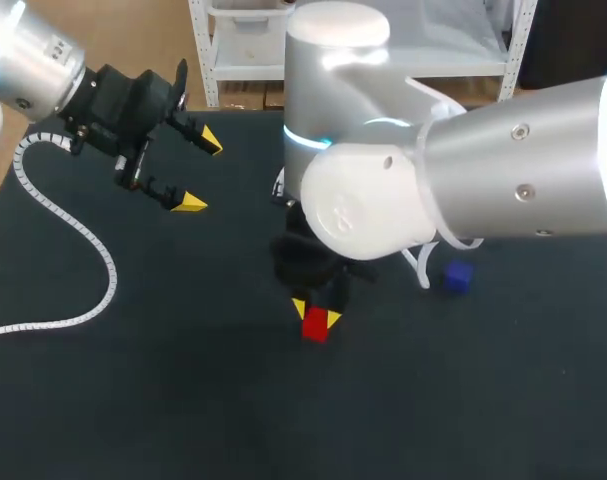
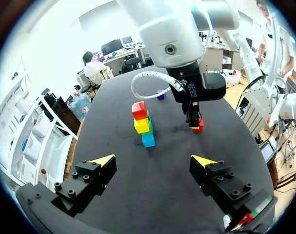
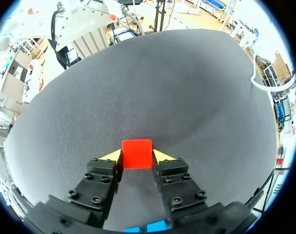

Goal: Place the blue cubes, place green cubes on the blue cubes, place the yellow cubes on the green cubes, then place the red cubes on the yellow cubes, and place purple cube on the red cubes.

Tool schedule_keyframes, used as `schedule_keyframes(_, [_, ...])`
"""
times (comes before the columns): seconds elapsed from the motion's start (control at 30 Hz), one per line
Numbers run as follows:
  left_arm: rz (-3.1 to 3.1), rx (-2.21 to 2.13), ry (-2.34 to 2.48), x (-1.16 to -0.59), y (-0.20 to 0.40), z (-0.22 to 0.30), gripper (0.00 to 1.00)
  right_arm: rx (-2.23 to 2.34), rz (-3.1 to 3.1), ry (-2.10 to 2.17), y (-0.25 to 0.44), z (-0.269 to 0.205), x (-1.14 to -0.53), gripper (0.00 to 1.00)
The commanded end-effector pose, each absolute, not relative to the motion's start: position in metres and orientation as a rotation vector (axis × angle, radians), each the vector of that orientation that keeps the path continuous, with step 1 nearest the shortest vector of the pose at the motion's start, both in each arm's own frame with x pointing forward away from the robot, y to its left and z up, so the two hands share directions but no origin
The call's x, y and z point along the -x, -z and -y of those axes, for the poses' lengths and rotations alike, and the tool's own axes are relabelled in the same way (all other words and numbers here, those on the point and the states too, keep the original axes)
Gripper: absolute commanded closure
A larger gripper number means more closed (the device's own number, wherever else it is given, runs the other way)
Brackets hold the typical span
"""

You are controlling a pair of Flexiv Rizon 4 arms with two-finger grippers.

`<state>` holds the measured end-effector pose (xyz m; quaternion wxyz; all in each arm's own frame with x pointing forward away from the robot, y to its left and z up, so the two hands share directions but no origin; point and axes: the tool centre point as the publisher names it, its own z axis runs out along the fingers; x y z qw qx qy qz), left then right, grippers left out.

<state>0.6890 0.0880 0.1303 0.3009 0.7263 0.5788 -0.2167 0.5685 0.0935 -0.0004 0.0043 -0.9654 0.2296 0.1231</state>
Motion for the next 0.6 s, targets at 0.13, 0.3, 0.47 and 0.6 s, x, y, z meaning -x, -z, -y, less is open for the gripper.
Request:
schedule_keyframes(0.13, [-1.53,-1.926,0.574,-0.689,-0.129,-0.089,0.0,3.001,-0.881,-0.364,-0.019,-0.084,-0.573,1.0])
schedule_keyframes(0.3, [-1.53,-1.926,0.574,-0.689,-0.129,-0.089,0.0,2.859,-1.152,-0.381,-0.041,-0.066,-0.583,1.0])
schedule_keyframes(0.47, [-1.53,-1.926,0.574,-0.689,-0.129,-0.089,0.0,2.66,-1.421,-0.348,-0.059,-0.043,-0.592,1.0])
schedule_keyframes(0.6, [-1.53,-1.926,0.574,-0.689,-0.129,-0.089,0.0,2.466,-1.614,-0.317,-0.068,-0.026,-0.601,1.0])
